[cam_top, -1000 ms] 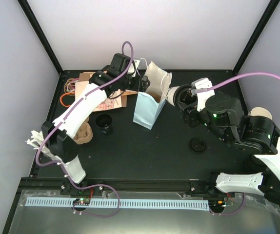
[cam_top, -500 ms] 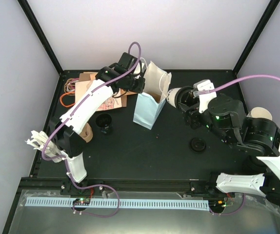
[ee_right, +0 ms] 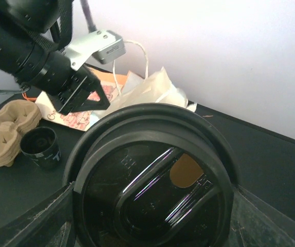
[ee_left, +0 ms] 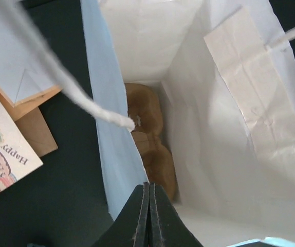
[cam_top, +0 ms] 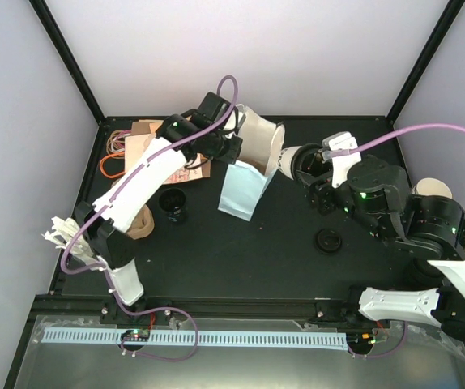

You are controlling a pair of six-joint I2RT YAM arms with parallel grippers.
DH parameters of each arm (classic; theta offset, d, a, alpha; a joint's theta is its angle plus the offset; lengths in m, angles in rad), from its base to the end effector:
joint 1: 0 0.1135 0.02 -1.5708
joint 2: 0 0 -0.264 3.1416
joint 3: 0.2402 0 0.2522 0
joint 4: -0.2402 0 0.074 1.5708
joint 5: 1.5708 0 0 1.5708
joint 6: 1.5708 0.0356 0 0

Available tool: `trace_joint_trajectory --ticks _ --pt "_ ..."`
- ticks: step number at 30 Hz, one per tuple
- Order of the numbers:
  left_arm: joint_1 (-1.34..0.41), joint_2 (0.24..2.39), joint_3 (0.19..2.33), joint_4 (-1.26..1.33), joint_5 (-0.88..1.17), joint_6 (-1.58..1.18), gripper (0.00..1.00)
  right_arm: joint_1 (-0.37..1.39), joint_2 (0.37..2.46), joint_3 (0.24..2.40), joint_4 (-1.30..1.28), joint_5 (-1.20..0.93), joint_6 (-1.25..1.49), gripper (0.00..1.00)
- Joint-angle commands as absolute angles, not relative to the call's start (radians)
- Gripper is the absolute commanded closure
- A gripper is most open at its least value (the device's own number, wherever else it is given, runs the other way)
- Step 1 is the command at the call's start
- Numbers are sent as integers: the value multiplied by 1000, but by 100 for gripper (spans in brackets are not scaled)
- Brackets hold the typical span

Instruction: Pack the takeout coffee

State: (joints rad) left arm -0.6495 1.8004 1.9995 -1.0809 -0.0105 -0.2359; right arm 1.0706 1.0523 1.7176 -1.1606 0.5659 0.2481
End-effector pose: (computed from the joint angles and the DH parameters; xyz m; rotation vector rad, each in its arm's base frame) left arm 0.3013 -0.2283 0.3932 0.5066 2.4374 -0.3708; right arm 0.0822 0.1105 0.4918 -0.4730 1.9364 0.2662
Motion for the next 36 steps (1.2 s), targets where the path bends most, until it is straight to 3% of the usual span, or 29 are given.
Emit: trace_joint_trajectory --ticks 1,17,19,24,30,36 --pt "-663 1686 1920 -1115 15 -223 98 1068 1050 1769 -1167 584 245 33" --pt "-682 1210 1395 -945 106 -305 97 1068 1102 1772 -1128 526 205 33" --pt "-682 1182 1364 -931 93 -312 88 1068 1114 1775 -1118 520 200 33" --pt "-682 1152 1345 -934 40 -323 39 1067 1129 1768 -1086 519 182 33" --pt "-681 1190 1396 -934 -39 -337 4 1067 1124 1744 -1059 517 173 33" --pt "-682 1301 1461 -940 -112 -368 1 1068 1111 1721 -1042 515 169 33"
